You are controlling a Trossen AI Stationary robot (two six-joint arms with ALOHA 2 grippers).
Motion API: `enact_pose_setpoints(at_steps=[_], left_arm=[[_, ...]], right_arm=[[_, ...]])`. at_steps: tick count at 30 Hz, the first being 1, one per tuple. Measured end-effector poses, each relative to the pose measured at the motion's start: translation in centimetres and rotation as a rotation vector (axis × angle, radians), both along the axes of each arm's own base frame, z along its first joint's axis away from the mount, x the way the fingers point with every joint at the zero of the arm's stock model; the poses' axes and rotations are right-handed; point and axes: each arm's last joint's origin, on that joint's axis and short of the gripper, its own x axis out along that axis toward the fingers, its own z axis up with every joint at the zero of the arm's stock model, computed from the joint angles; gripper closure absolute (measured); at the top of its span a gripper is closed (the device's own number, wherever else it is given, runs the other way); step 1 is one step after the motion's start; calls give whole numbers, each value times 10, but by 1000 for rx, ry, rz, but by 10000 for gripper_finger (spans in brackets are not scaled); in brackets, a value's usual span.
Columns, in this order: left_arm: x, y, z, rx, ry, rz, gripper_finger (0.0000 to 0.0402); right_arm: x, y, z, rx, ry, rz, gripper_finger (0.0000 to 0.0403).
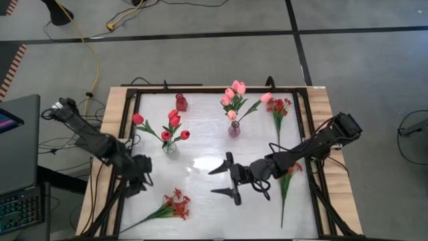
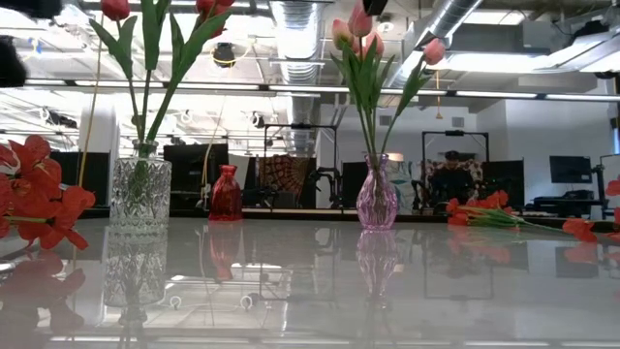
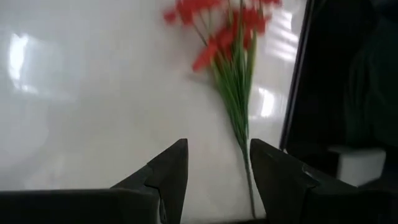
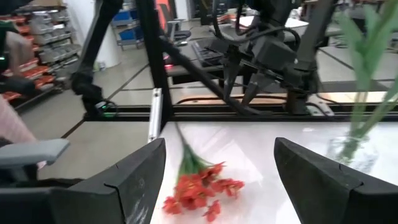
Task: Sort flowers into vase by color
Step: Put the red flowers into the red vase
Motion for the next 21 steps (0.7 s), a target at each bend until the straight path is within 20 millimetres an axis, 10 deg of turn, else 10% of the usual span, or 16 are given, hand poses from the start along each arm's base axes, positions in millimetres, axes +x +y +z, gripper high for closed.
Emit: enact_pose_setpoints(at_steps=[21], left_arm=[[-2,-116,-60,-5,24,-45,242]], right_arm=[[-11,22,-2,33,28,63,78]])
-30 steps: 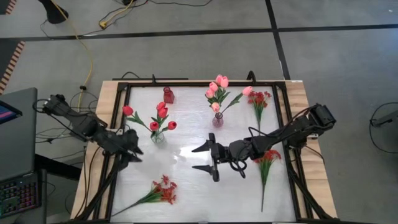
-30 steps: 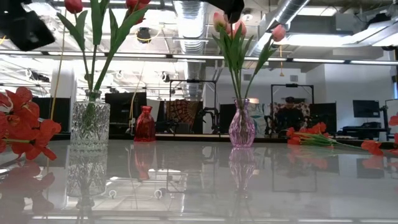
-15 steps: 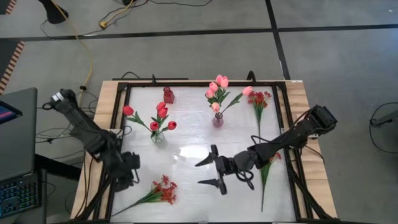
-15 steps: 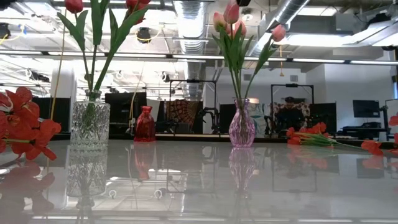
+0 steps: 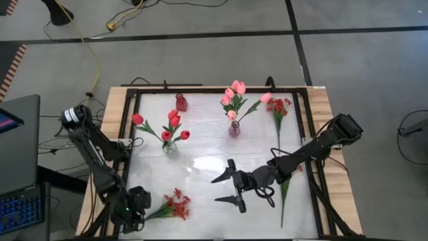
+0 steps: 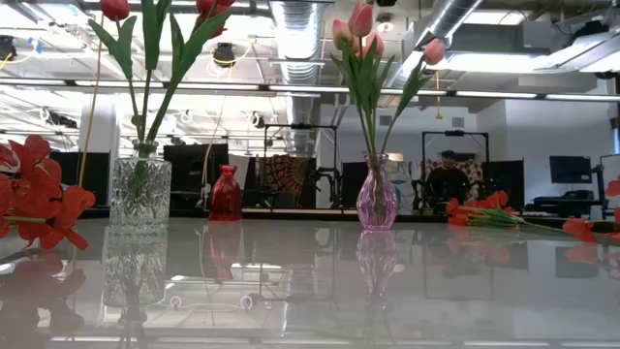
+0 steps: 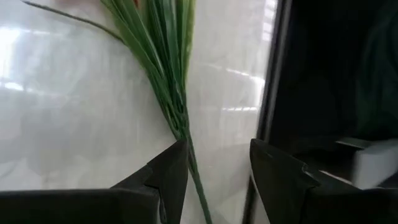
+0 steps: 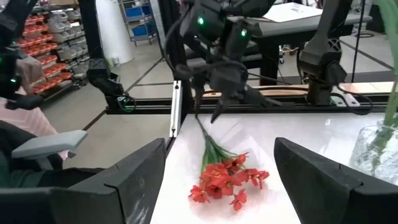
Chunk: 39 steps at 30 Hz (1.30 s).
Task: Sort flowers into vase by color
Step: Put the red flowers into the red vase
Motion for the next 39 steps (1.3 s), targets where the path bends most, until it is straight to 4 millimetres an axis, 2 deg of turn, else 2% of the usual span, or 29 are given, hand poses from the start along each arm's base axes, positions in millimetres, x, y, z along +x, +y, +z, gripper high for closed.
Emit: enact_pose_setpoints(at_steps=[8,20,28,32,35,39], left_arm=[[4,-11,-29,103,22,-3,242],[2,-13,-31,113,12,20,242],[2,-22,-51,147,54,22,242],[3,-25,-54,140,53,16,245],[3,-24,-54,133,55,15,273],[2,-22,-50,133,46,11,354]], right_arm=[[-2,3,-1,-6,4,-14,78],[-1,-1,-4,-23,31,-28,78],[-1,0,-5,-30,42,-29,78],[-1,-1,-5,-30,42,-30,78],[-1,-1,-5,-29,41,-30,78],[-1,-1,-5,-29,40,-30,78]])
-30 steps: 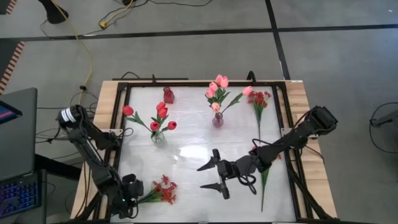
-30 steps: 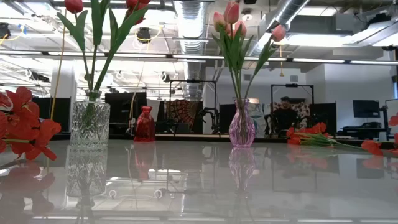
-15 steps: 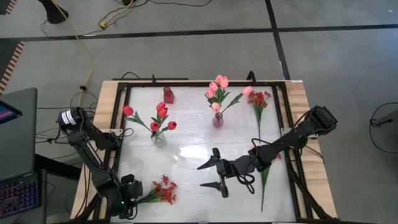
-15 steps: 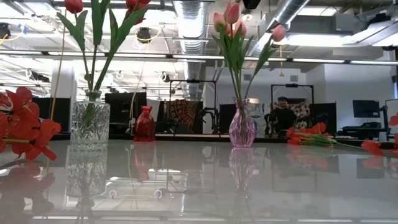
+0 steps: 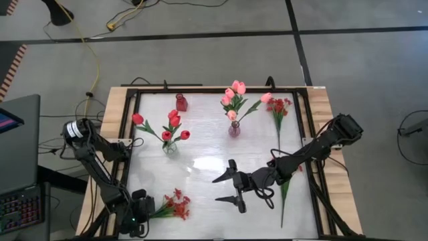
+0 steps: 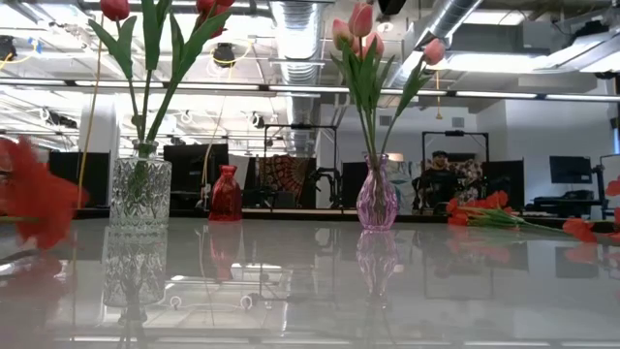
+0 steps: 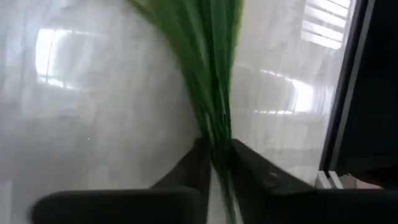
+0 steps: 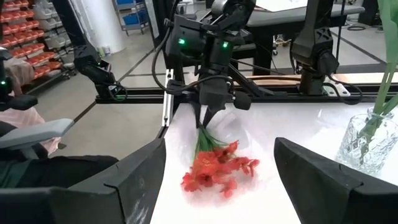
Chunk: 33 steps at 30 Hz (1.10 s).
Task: Sort flowers into vase by color
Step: Put the red flowers into the red vase
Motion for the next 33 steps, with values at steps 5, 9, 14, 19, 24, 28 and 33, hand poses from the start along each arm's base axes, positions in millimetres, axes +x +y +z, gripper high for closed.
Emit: enact_pose_setpoints(at_steps=[5,9,14,19,24,28,33], left_arm=[[0,2,7,5,-64,-27,392],[4,5,25,-26,-177,-60,399],[9,16,65,-70,-438,-101,400],[10,39,115,14,-808,-161,401],[3,72,160,208,-1130,-178,401],[-3,101,185,342,-1275,-151,401],[-10,136,218,478,-1485,-73,401]], right_arm=[[0,0,0,0,0,0,78],[0,0,0,0,0,0,78],[0,0,0,-1,0,0,78],[2,-3,0,-1,0,-10,78],[3,-7,0,-2,4,-20,78],[3,-7,-1,-8,13,-20,78],[4,-10,-3,-36,21,-25,78]])
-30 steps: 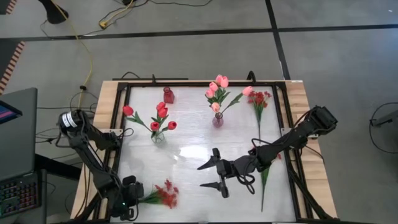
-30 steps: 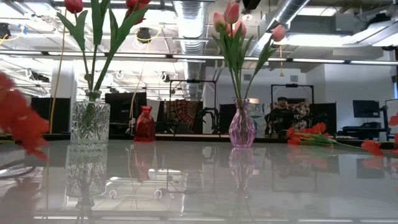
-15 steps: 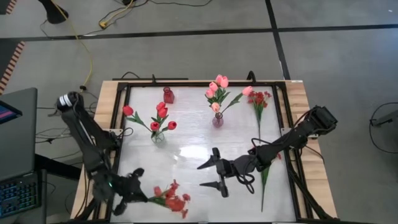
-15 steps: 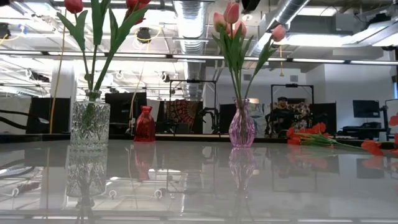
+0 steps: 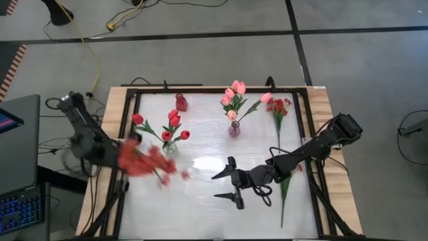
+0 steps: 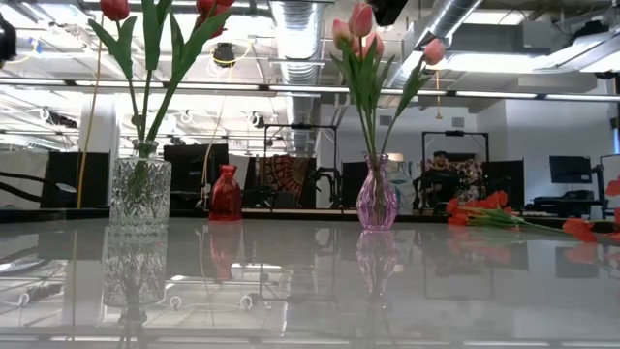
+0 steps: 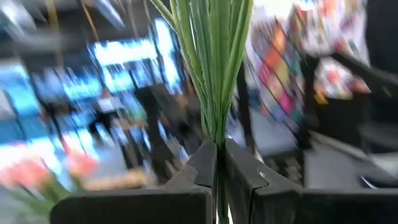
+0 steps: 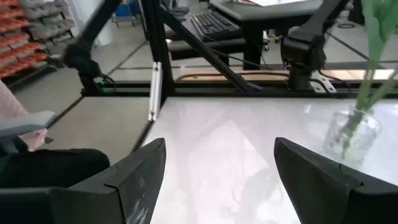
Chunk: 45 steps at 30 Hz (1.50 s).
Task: Sort flowers into vase by color
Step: Put the red flowers into the red vase
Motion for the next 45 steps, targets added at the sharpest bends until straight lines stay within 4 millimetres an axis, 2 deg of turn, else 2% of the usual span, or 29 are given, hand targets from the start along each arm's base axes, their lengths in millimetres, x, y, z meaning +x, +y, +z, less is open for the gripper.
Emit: enact_pose_setpoints(at_steps=[4,8,16,22,28,33,35,39,45], left_arm=[[-11,29,24,16,-194,115,401],[-22,56,36,60,-277,338,401],[-30,92,43,185,-324,684,401],[-19,117,37,158,-286,871,401],[-9,153,28,151,-253,916,401],[-8,193,31,99,-217,897,401],[-7,213,29,65,-181,872,401],[-5,257,12,-50,-103,827,401],[-5,303,0,-115,-152,634,401]], right_arm=[[2,-5,-3,-16,29,-14,78],[3,-11,-6,-32,62,-31,78],[10,-32,-11,-53,111,-92,78],[16,-53,-13,-60,133,-151,78],[19,-65,-16,-68,163,-185,78],[18,-67,-19,-80,197,-186,78],[17,-67,-19,-90,199,-183,78],[17,-67,-19,-123,197,-172,78],[14,-67,-26,-171,268,-162,78]])
